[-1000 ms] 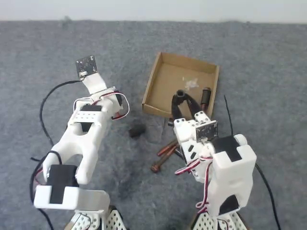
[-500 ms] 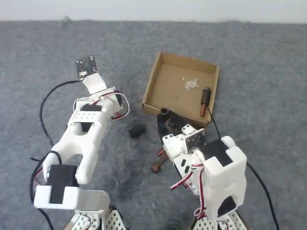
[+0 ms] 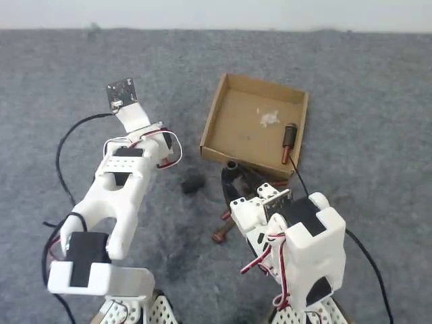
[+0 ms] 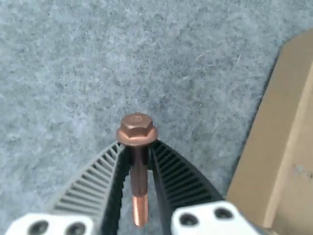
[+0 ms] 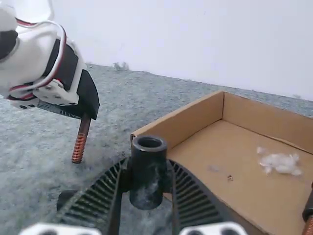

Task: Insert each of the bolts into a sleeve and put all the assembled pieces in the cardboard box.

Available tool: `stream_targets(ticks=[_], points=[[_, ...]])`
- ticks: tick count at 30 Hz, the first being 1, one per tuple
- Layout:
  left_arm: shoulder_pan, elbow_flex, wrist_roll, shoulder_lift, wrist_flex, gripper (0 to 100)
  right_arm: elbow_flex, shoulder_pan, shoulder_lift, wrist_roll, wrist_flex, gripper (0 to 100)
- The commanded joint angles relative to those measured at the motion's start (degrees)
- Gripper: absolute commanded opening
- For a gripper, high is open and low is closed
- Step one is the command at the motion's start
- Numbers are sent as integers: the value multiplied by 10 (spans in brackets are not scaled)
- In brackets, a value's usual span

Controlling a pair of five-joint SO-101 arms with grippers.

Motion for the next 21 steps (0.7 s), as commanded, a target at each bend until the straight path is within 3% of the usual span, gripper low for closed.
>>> stream_targets(ticks=[1,12,21], points=[[2,-40,4,-18,-12,10,17,-5,-14,-3,-15,6],[11,23,7,-209,2,10,8,-6,-8,-2,-3,6],[133,99,4,-316,2,10,10,-6,-8,-2,3,6]])
